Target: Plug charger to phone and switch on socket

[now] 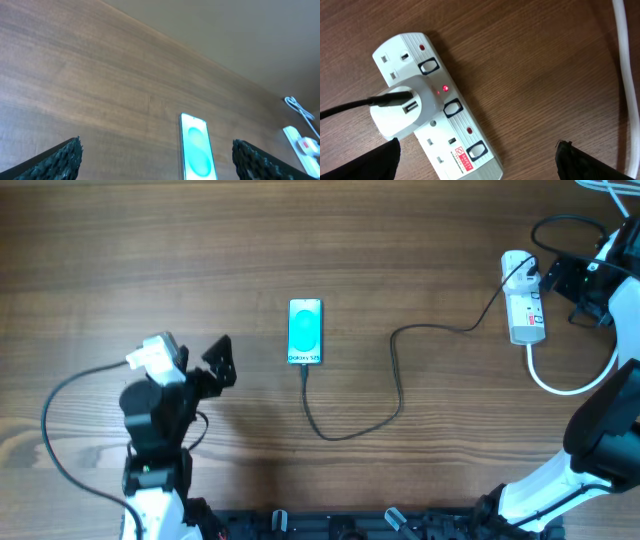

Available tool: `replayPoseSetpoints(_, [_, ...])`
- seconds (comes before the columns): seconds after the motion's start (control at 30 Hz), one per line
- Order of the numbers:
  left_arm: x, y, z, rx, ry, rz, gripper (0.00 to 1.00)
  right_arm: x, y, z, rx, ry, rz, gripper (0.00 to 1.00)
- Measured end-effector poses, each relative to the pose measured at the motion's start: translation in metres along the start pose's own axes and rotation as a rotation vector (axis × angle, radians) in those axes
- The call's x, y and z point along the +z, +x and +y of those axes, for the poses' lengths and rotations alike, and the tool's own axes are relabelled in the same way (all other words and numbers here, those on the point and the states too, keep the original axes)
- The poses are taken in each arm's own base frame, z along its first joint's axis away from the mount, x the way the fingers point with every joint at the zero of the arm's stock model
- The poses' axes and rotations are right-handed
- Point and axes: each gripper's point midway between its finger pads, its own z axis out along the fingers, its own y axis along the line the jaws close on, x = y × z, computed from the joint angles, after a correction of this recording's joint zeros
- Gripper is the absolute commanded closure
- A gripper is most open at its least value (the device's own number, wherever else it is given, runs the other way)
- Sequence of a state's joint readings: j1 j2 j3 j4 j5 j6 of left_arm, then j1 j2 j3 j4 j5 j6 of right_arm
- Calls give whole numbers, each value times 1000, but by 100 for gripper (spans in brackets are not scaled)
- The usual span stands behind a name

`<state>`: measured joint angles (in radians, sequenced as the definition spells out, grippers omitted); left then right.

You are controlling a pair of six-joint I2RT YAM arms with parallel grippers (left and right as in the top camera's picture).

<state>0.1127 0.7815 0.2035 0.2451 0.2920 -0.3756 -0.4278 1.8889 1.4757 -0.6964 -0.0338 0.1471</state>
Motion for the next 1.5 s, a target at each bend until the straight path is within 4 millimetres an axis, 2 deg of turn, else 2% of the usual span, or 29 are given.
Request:
replayPoseSetpoints(0.17, [-13,15,4,7,9,-36,0,0,0,0,0,0,-2,0])
replayPoseSetpoints(0.4, [-27,20,2,28,38,-100,0,0,-1,0,0,0,-2,0])
replayPoseSetpoints(0.63, [-40,35,14,14,-23,-82,0,0,-1,0,0,0,-3,0])
replayPoseSetpoints(0.83, [-54,4,0,62,17,-234,0,0,0,0,-3,-1,-2,0])
replayPoseSetpoints(0.93, [-59,-3,-4,88,28,-274,0,0,0,0,-3,0,-2,0])
replayPoseSetpoints(1.5, [-60,-4,-3,151,12,-283,0,0,0,0,-3,0,-2,0])
